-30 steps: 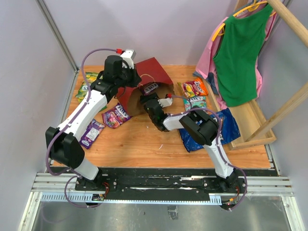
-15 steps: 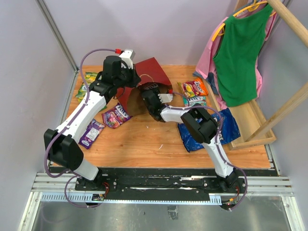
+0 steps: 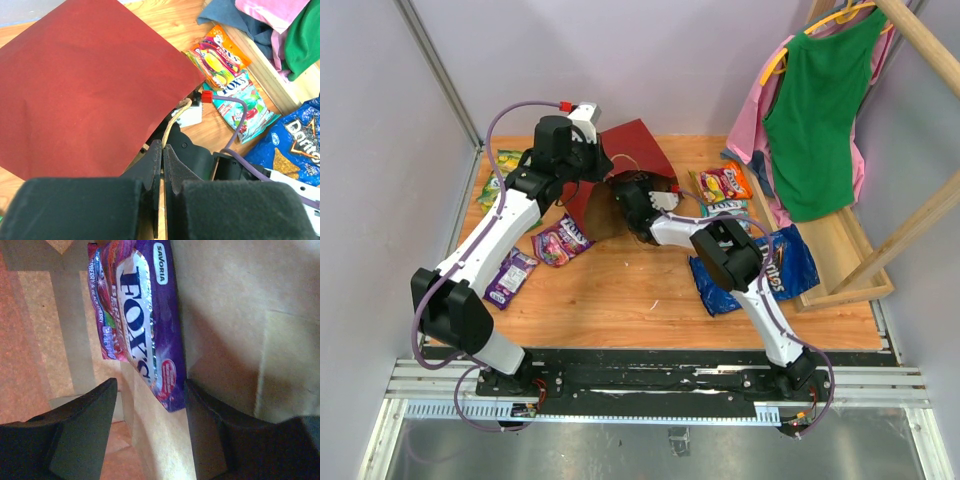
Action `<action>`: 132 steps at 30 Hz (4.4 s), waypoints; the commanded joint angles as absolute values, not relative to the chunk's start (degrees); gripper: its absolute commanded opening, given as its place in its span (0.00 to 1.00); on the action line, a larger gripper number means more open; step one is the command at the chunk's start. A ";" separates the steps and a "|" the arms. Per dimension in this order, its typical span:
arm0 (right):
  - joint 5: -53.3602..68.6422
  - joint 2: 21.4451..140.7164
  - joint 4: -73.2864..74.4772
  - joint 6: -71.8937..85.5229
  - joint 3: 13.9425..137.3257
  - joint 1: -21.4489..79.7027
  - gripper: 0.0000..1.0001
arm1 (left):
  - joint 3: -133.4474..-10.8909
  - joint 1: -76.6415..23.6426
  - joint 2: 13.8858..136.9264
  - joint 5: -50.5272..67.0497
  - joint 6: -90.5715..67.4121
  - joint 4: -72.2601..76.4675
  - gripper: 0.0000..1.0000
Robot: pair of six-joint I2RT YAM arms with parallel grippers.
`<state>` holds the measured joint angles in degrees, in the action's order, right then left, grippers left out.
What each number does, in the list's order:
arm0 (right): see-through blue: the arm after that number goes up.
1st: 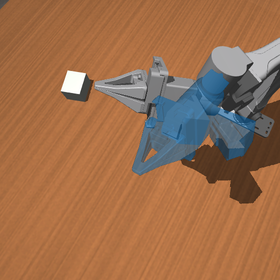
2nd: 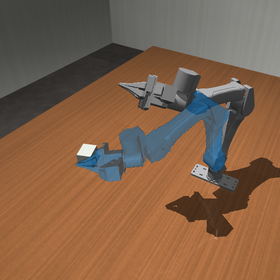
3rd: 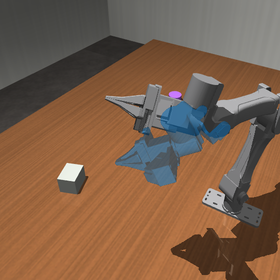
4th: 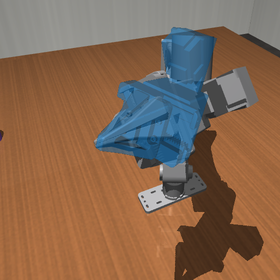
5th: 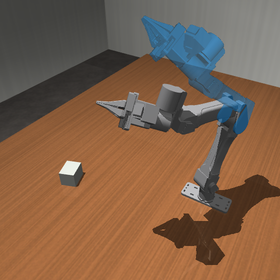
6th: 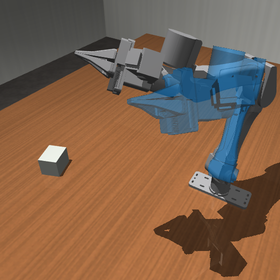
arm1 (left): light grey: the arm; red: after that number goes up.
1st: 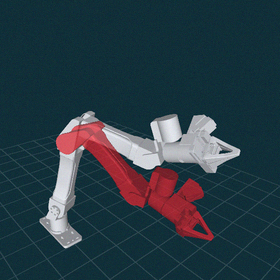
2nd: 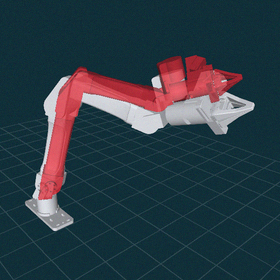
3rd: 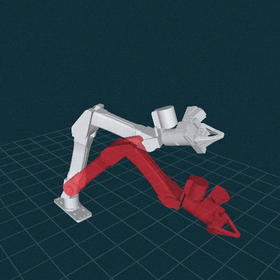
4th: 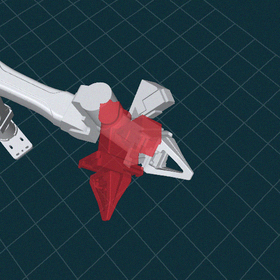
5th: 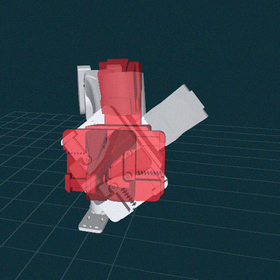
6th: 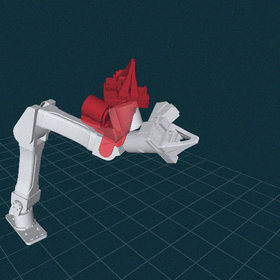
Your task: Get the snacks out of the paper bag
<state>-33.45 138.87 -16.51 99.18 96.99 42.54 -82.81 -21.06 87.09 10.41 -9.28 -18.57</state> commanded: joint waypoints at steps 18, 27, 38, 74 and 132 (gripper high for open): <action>-29.20 139.48 -30.73 81.61 94.07 39.87 0.01 | -86.30 -20.72 88.54 11.09 -8.31 -19.33 0.04; -26.16 123.60 -44.26 79.38 70.51 40.82 0.01 | -87.50 -20.70 90.02 10.63 -8.26 -19.09 0.04; -34.03 98.67 -45.03 52.07 45.20 52.42 0.01 | -85.26 -20.73 89.40 9.40 -8.35 -17.15 0.03; -18.95 85.08 -6.89 29.77 40.23 63.82 0.01 | -85.02 -20.75 90.51 10.72 -7.75 -15.23 0.04; 3.17 105.80 -16.18 33.34 56.30 34.82 0.41 | -85.19 -20.93 90.18 17.61 -9.01 -15.98 0.01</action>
<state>0.12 102.96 -8.80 33.54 54.98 35.92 -84.49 -21.08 91.68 16.43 -9.45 -16.03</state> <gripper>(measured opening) 0.430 0.020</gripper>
